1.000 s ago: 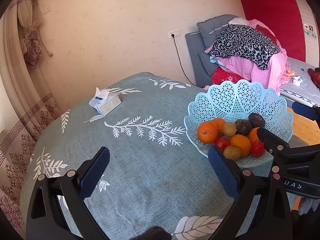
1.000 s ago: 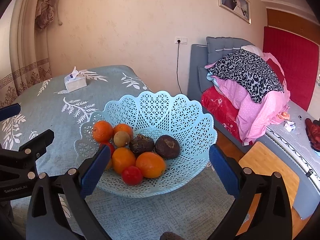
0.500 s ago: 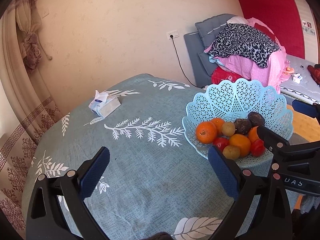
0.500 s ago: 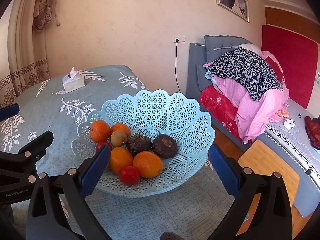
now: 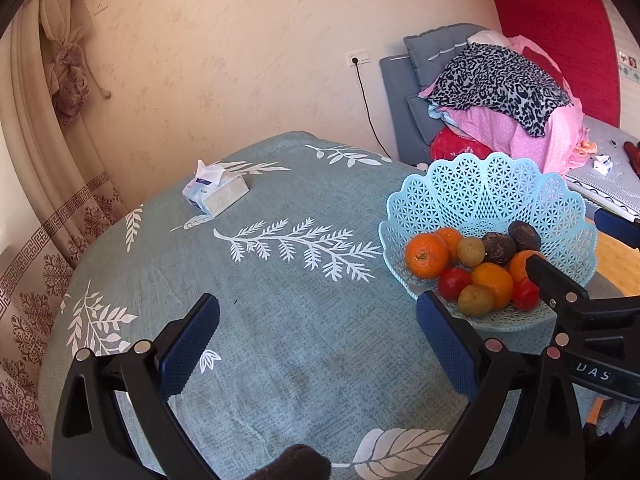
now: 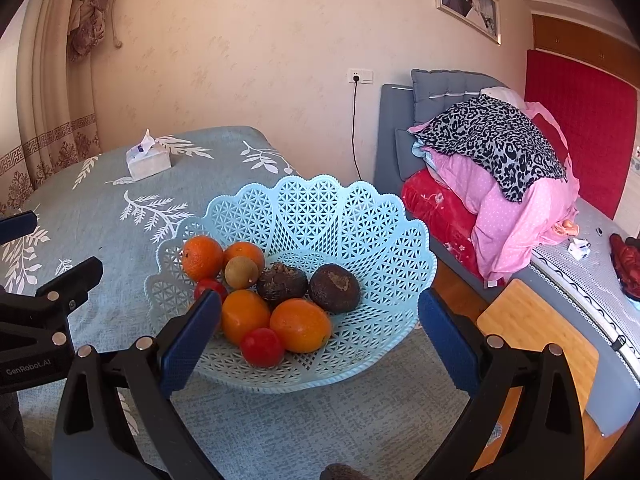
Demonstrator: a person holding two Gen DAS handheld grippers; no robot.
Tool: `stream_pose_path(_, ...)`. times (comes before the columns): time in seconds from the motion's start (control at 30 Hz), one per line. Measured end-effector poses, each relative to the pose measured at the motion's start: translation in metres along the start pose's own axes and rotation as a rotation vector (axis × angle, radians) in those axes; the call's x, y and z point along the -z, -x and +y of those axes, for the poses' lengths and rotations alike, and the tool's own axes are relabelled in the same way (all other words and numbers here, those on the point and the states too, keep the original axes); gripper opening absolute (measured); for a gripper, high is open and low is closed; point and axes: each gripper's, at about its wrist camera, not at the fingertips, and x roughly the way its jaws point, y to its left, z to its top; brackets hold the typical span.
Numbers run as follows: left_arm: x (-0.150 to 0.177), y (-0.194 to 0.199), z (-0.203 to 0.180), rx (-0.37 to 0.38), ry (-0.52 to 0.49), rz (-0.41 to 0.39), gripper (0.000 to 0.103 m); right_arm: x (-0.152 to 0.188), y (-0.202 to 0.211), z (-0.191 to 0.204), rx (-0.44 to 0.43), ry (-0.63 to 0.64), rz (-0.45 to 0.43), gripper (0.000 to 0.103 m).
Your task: Organize fruits
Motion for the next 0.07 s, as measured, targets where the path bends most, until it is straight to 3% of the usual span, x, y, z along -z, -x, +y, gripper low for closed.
stream_pose_path(0.07,0.0020,-0.0015,0.0057,0.000,0.019,0.011,0.098,-0.0002,0.0008,0.0011,-0.004,0.000,0.000,0.100)
